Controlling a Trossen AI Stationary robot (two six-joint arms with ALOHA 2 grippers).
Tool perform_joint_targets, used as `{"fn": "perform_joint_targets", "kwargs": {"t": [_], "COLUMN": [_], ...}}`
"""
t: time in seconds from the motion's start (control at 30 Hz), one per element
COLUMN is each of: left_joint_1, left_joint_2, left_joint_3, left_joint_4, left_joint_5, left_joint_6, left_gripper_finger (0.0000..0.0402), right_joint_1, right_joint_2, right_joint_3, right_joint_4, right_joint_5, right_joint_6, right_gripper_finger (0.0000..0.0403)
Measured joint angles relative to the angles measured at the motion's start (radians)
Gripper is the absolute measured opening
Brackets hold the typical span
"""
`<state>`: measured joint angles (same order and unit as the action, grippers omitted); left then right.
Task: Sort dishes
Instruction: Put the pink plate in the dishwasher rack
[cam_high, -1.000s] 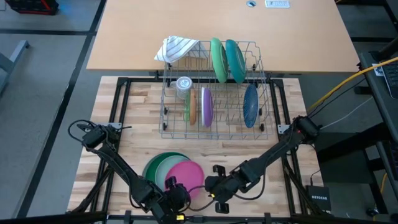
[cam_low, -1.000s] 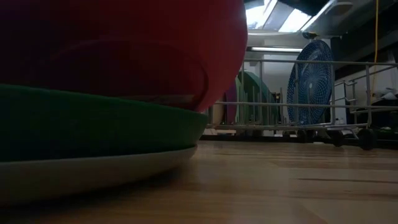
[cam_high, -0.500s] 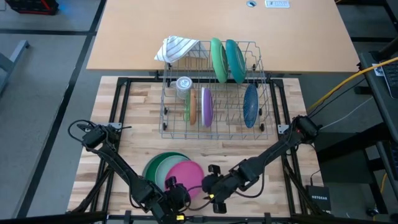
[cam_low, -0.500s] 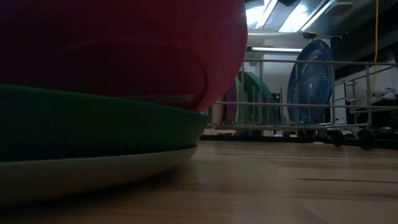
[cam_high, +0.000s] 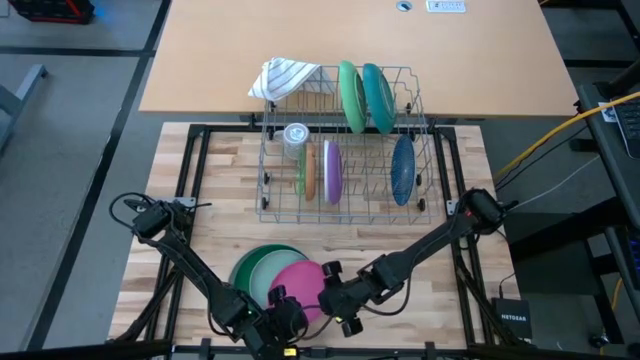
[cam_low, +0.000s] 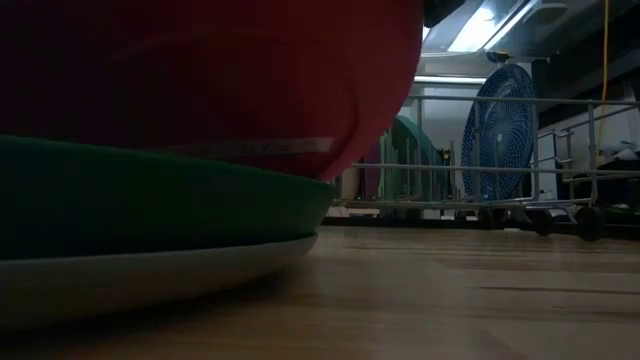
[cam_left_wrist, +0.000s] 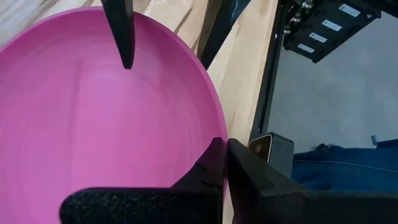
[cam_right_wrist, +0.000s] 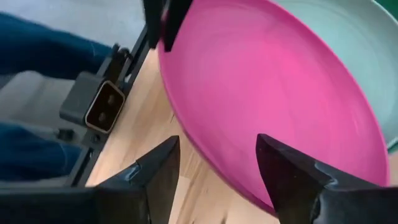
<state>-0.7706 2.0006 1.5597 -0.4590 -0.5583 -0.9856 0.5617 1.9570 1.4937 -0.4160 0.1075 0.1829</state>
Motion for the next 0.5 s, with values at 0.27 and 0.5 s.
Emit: {"fn": "perform_joint_targets", "kwargs": {"t": [0.27, 0.5], "left_joint_1": [0.000, 0.000], "left_joint_2": [0.000, 0.000], "left_joint_3": [0.000, 0.000], "left_joint_4": [0.000, -0.002], "left_joint_5": [0.001, -0.002], "left_joint_6": [0.039, 0.087], "left_gripper_finger": [0.0001, 0.0002], "right_joint_1": [0.000, 0.002], "right_joint_2": [0.005, 0.005], "right_joint_3": [0.000, 0.000], "right_joint_4": [0.008, 0.002], "right_joint_5": [-0.047, -0.059], "right_joint_6": [-0.091, -0.099], "right_gripper_finger": [0.0158, 0.0066]}}
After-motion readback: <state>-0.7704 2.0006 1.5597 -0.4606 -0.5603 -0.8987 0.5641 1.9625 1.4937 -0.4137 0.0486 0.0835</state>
